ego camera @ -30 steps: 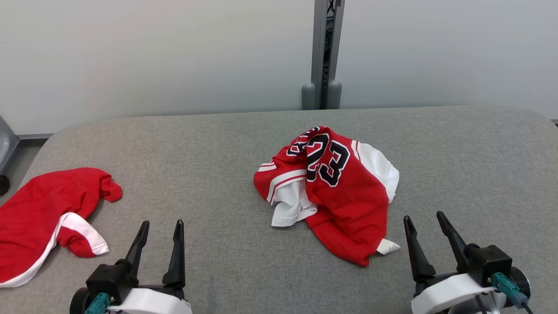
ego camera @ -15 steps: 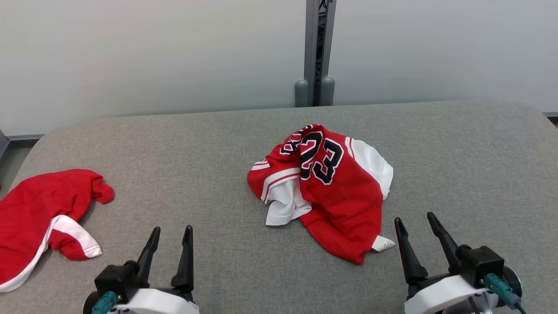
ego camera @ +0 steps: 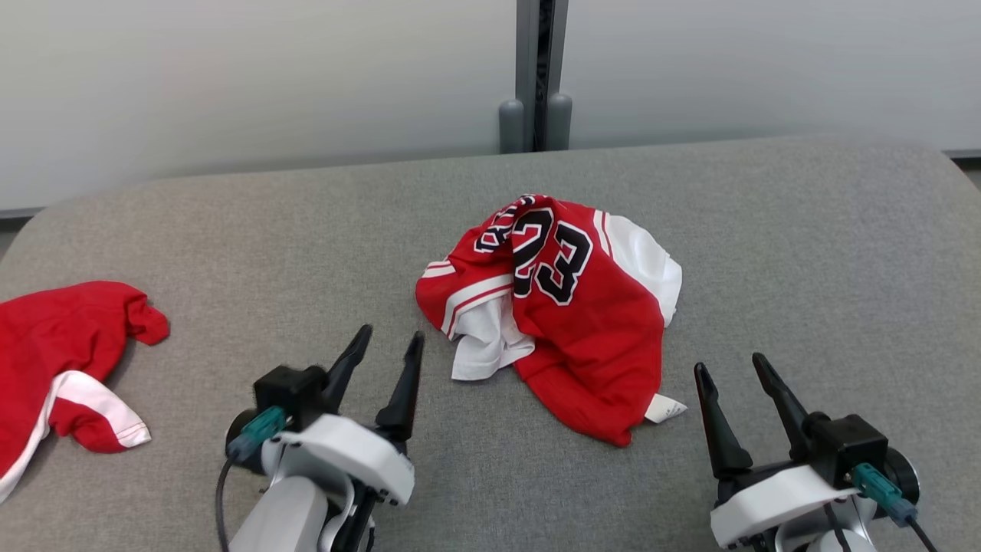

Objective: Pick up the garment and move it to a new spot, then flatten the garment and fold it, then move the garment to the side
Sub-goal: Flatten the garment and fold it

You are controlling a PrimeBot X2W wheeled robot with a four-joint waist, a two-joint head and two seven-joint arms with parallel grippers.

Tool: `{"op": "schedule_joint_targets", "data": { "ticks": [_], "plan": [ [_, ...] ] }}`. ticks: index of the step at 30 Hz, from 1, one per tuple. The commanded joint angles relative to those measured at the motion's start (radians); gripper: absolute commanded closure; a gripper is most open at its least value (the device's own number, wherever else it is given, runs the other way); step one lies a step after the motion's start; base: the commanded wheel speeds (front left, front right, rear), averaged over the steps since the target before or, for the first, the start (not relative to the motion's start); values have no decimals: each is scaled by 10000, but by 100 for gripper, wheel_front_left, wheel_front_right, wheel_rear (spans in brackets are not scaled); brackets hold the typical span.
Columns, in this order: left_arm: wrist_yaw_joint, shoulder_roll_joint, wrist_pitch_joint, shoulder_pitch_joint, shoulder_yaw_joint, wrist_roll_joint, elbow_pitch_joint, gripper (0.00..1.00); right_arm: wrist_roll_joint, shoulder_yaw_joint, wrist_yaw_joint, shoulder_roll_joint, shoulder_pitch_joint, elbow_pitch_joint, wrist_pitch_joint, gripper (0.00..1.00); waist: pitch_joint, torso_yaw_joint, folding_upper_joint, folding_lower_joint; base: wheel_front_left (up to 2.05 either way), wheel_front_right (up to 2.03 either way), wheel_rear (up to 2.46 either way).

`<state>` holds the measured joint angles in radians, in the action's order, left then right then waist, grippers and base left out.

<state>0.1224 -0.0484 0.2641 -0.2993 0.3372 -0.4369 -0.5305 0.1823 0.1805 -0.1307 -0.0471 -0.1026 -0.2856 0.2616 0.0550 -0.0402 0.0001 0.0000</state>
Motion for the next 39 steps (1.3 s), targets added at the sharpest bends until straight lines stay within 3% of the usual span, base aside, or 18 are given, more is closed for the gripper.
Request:
{"op": "schedule_joint_targets", "data": {
  "ticks": [1, 15, 26, 27, 28, 30, 35, 39],
  "plan": [
    [38, -39, 7, -314, 141, -97, -108, 0, -55, 0, -2, -64, -199, 29, 47, 0, 184, -61, -1, 0, 0, 0, 0],
    [-6, -45, 6, -2447, 2442, -1228, -2627, 0, -26, 8, -2, -64, -928, 276, 47, 0, 1759, -677, -1, 0, 0, 0, 0],
    [-260, -36, -197, -3101, 3807, -2431, -4441, 0, 58, 64, -2, -64, -1159, 312, 47, 0, 2105, -1060, -1, 0, 0, 0, 0],
    [-245, -31, -163, -3128, 3900, -2541, -4471, 10, 53, 57, -2, -64, -1144, 322, 47, 0, 2103, -1066, -1, 0, 0, 0, 0],
    [-207, -31, -132, -3166, 3982, -2664, -4463, 45, 44, 37, -2, -64, -1141, 333, 47, 0, 2101, -1064, -1, 0, 0, 0, 0],
    [-158, -27, -95, -3250, 4160, -2846, -4467, 100, 10, 21, -2, -64, -1115, 346, 47, 0, 2088, -1045, -1, 0, 0, 0, 0],
    [-2, -39, -50, -3395, 4531, -3523, -4368, 100, -93, -42, -2, -65, -1150, 279, 47, 0, 1972, -941, -1, 0, 0, 0, 0],
    [72, -39, -1, -3748, 4035, -4316, -3580, 100, -108, -71, -2, -65, -1009, 241, 47, 0, 1703, -835, -1, 0, 0, 0, 0]
  ]
}}
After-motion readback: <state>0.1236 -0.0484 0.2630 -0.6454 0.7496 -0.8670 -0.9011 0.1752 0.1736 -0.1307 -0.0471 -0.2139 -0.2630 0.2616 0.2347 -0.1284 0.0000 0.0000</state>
